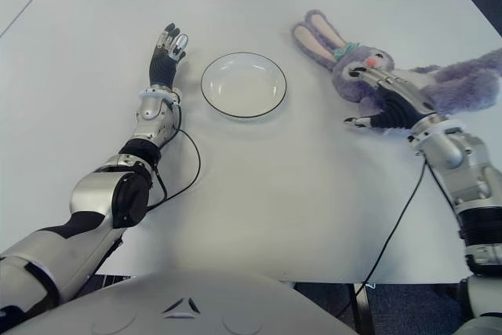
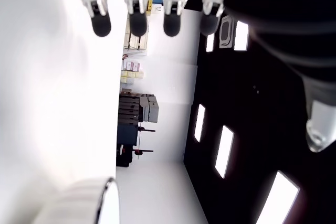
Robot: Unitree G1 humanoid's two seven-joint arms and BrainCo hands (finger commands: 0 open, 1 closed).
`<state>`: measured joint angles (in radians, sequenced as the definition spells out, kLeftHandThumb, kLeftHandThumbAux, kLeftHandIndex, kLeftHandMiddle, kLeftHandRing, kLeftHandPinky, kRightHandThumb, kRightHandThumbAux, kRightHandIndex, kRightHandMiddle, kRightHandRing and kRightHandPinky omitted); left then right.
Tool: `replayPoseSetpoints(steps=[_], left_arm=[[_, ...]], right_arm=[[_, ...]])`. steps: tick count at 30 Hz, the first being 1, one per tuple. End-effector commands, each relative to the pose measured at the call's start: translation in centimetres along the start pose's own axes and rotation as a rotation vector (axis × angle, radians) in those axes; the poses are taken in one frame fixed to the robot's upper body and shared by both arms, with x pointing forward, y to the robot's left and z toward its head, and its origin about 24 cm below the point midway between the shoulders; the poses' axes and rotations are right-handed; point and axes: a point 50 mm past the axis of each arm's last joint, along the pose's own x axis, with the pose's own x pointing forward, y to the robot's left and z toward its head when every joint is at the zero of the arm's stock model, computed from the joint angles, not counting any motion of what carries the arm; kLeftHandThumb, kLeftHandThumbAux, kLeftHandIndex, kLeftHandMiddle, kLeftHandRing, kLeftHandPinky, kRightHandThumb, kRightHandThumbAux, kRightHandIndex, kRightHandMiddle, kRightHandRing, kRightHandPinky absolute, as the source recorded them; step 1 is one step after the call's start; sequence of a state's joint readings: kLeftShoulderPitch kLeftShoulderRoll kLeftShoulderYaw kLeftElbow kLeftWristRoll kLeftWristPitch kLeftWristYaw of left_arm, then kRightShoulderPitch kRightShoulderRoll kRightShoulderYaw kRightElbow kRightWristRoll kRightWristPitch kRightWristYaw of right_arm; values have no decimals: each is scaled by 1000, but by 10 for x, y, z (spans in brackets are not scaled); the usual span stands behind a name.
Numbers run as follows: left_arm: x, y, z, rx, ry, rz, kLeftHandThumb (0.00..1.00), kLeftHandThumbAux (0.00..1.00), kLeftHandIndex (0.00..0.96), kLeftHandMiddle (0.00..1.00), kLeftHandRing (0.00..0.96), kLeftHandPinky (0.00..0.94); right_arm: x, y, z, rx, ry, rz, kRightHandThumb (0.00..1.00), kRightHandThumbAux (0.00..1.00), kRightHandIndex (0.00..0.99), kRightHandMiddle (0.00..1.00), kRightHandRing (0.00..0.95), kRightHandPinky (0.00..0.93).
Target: Put the doll into the plate.
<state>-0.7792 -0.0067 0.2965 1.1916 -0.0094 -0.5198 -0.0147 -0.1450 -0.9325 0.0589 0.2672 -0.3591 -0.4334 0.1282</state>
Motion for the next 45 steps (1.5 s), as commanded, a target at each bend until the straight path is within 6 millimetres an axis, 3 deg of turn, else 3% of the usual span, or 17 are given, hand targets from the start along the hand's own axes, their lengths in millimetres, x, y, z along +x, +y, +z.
replayPoseSetpoints(steps=[1,21,30,45], left_arm=[[-92,17,-117,-38,564,69,0,472,0,0,0,5],[-91,18,-118,-18,582,81,0,484,0,0,0,1],[-91,16,-117,-43,566,83,0,480,0,0,0,11],[-93,12,-119,-33,574,72,0,482,0,0,0,11]], right_arm=[[4,76,38,120,-82,246,160,602,1,0,0,87],[22,76,61,225,-212,150,93,596,31,0,9,78],[27,77,72,295,-255,94,111,636,54,0,19,255],[46,75,94,360,-377,64,156,669,45,0,19,272]])
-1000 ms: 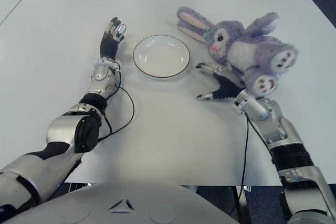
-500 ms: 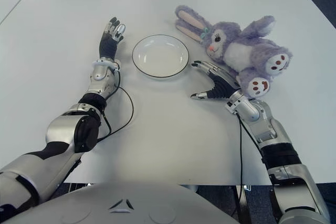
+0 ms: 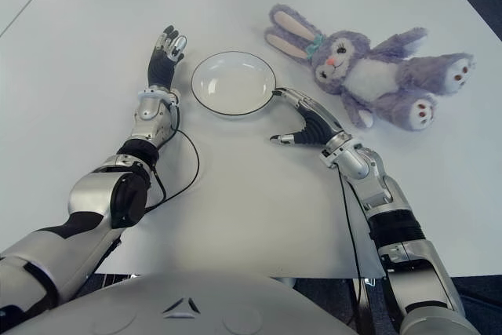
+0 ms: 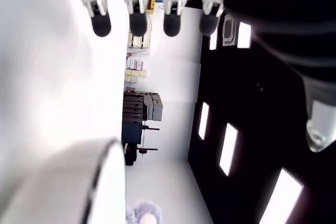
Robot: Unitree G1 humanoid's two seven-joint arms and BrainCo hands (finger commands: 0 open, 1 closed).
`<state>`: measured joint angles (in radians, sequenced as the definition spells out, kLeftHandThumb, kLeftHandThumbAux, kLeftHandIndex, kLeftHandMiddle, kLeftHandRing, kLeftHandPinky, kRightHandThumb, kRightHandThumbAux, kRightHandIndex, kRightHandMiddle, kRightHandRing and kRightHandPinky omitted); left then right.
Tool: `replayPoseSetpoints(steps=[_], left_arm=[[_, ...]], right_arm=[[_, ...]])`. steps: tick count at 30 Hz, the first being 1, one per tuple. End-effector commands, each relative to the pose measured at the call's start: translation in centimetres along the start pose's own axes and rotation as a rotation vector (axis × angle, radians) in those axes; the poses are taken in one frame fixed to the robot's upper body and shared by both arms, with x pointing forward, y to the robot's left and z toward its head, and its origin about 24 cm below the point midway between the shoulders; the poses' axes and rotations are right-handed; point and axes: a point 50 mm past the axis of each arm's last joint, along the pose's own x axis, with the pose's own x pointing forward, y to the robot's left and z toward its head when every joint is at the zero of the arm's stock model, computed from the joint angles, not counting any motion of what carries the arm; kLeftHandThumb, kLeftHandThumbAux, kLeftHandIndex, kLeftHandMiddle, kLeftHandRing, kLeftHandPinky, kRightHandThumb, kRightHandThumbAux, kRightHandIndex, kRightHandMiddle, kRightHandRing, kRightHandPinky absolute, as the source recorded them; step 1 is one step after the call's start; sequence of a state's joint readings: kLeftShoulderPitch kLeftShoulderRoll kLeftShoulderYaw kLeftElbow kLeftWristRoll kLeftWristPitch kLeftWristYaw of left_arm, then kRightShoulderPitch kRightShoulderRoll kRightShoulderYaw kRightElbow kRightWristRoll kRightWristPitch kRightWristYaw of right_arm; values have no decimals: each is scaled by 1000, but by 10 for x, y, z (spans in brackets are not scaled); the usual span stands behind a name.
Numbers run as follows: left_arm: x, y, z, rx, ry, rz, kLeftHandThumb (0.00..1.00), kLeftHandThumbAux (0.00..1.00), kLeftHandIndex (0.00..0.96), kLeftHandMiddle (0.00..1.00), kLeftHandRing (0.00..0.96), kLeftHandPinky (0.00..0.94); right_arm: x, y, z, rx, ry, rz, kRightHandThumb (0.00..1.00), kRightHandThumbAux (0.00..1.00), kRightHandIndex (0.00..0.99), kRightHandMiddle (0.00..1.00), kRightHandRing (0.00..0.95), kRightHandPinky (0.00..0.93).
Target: Put the doll into the plate.
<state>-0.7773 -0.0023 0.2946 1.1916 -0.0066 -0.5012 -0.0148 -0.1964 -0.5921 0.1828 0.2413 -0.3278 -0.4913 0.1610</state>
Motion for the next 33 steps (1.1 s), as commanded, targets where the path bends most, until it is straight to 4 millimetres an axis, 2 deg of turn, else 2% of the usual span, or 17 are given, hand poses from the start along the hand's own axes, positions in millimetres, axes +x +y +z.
replayPoseSetpoints(steps=[1,22,30,33], left_arm=[[-90,10,-119,-38,556,69,0,483,0,0,0,11],[-90,7,-119,-20,563,60,0,478,0,0,0,7],[-91,7,-119,-13,558,63,0,477,0,0,0,8],[-91,7,-119,-12,556,62,0,477,0,0,0,7]], right_arm=[[12,19,12,55,-99,70,159,672,45,0,17,270],[12,17,7,22,-101,107,162,715,33,0,32,255],[26,4,6,-25,-137,39,152,727,47,0,38,266],[27,2,6,-33,-149,13,153,715,49,0,31,220]])
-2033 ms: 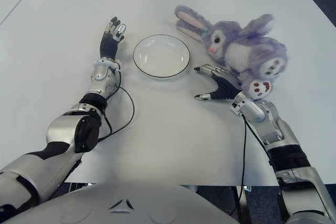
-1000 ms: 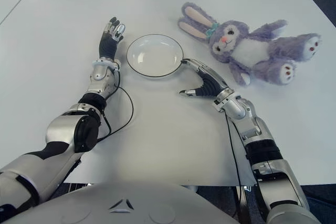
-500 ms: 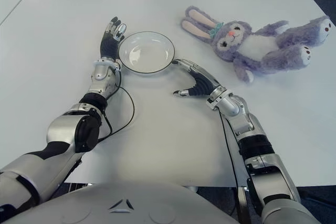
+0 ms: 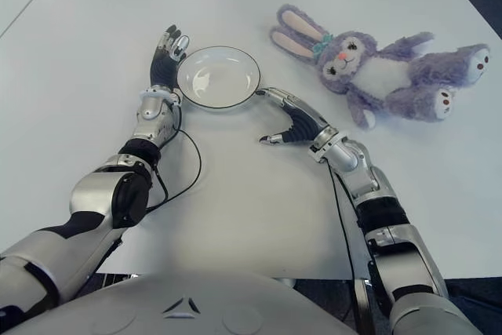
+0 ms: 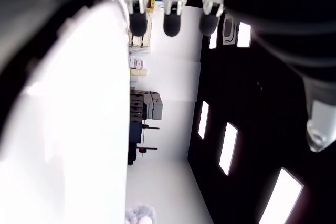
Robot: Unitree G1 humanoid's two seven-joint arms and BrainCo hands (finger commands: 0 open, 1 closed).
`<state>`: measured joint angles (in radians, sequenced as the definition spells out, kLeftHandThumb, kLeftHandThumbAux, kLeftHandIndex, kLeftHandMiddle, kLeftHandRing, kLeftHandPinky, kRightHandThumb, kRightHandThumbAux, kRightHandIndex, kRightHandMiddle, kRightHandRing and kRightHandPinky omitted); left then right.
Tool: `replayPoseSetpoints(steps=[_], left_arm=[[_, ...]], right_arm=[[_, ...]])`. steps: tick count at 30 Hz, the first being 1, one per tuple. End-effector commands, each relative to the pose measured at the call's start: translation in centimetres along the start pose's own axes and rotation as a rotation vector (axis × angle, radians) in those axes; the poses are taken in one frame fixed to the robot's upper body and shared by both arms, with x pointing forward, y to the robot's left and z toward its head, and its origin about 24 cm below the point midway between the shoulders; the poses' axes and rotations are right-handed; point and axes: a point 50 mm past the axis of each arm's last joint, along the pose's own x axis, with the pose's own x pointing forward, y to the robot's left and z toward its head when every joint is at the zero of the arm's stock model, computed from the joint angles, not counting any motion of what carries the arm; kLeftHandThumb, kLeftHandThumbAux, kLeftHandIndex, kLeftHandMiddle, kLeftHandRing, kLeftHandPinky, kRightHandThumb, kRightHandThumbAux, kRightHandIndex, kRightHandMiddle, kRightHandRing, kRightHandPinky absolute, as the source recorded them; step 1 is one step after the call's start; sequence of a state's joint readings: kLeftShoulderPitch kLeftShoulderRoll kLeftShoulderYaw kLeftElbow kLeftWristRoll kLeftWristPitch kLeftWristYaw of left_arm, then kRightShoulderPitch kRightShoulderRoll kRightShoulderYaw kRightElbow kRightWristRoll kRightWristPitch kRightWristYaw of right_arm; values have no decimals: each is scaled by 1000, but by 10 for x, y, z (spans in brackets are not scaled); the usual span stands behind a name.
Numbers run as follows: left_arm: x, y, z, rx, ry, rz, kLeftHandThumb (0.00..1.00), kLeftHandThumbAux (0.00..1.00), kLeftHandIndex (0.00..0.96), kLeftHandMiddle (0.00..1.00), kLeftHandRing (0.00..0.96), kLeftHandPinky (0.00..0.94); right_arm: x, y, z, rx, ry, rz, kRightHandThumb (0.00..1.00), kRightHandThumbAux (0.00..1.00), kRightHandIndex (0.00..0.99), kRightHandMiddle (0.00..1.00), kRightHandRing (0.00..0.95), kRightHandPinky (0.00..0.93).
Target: Put the doll into the plate.
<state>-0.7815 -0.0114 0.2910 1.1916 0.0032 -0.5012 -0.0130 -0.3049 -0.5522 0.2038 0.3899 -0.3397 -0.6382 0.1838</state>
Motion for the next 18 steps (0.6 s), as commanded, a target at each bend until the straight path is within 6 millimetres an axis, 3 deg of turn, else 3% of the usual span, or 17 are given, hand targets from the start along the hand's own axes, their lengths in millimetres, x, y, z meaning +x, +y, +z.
replayPoseSetpoints(steps=[1,7,10,13,18], left_arm=[[-91,10,-119,-19,557,73,0,477,0,0,0,7],[-92,10,-119,-27,554,74,0,479,0,0,0,4],[-91,10,-119,-33,555,75,0,479,0,0,0,3],[-91,9,-120,-27,561,72,0,481,0,0,0,1],[-92,9,-120,-19,559,71,0,487,0,0,0,0]], right_arm=[[10,1,1,-30,-42,-20,153,711,48,0,24,199],[27,-28,8,-57,-73,-108,155,686,35,0,1,57],[37,-51,13,-78,-86,-167,152,676,28,0,0,36],[53,-95,23,-131,-96,-363,123,651,15,0,0,39],[56,-125,27,-141,-88,-530,97,622,10,0,0,27]])
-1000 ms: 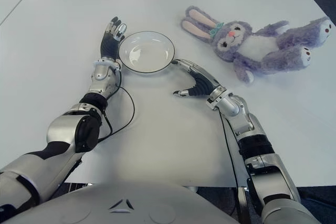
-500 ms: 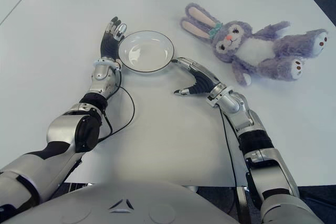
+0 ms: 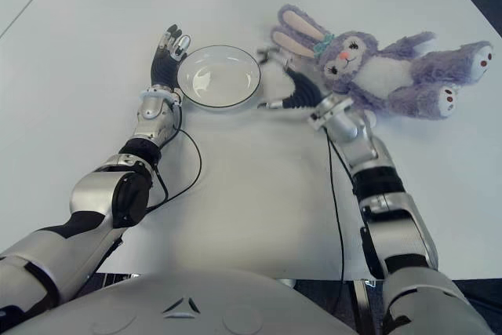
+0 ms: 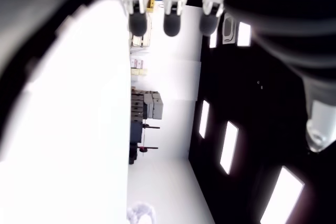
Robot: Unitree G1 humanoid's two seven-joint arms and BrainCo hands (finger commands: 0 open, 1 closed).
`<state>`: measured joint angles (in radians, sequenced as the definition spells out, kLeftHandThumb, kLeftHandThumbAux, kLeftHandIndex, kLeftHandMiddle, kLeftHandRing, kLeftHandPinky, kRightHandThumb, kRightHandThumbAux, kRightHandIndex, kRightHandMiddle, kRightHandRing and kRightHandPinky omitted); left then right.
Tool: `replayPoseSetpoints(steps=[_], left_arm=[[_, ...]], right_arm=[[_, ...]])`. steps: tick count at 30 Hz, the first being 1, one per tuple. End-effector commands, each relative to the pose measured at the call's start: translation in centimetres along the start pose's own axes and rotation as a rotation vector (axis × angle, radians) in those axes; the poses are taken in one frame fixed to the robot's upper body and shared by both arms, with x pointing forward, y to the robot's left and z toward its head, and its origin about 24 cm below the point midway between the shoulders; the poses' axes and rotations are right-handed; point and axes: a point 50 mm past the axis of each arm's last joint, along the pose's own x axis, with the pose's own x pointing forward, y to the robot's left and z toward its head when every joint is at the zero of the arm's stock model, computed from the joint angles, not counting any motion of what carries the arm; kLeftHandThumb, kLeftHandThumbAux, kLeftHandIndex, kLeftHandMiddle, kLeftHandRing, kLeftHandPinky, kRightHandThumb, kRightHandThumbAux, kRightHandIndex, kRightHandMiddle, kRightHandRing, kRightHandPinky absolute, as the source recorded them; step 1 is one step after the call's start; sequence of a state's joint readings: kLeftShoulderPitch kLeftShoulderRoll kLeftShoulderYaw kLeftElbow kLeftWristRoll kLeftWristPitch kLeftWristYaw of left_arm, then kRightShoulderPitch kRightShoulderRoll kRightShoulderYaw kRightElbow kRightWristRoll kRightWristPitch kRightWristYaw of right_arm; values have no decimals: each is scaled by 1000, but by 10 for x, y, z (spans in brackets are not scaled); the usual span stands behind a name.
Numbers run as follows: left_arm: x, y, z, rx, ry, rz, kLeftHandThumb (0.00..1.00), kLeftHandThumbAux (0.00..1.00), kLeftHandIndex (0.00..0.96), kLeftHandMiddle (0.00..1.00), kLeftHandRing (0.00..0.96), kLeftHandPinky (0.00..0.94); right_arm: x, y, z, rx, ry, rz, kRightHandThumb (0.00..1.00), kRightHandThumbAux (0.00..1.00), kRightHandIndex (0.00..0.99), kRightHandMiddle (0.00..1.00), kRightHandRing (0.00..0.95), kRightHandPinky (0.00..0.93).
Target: Put the doll into the plate.
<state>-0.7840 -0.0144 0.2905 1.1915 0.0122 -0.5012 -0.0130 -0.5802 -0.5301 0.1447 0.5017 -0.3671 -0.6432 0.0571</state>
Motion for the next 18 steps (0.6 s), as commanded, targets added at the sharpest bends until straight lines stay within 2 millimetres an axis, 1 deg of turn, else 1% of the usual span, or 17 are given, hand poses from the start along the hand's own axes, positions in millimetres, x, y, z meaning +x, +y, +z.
replayPoseSetpoints(steps=[1,5,7,9,12,18], left_arm=[[-92,10,-120,-27,559,77,0,488,0,0,0,0],[-92,11,-120,-40,555,80,0,486,0,0,0,0],[-92,11,-120,-43,555,81,0,484,0,0,0,1],[-92,11,-120,-45,555,82,0,482,0,0,0,1],[-92,11,-120,-44,557,77,0,478,0,0,0,0],[-92,12,-120,-41,560,72,0,471,0,0,0,0]], right_arm=[[29,-55,3,-43,17,-293,94,609,14,0,0,24],[30,-68,5,-35,4,-409,93,579,25,0,0,11],[31,-70,6,-36,-3,-433,93,565,30,0,0,6],[34,-72,9,-42,-22,-467,91,555,34,0,0,6],[41,-79,21,-61,-65,-542,84,537,39,0,0,9],[47,-85,27,-78,-87,-590,69,522,47,0,0,14]])
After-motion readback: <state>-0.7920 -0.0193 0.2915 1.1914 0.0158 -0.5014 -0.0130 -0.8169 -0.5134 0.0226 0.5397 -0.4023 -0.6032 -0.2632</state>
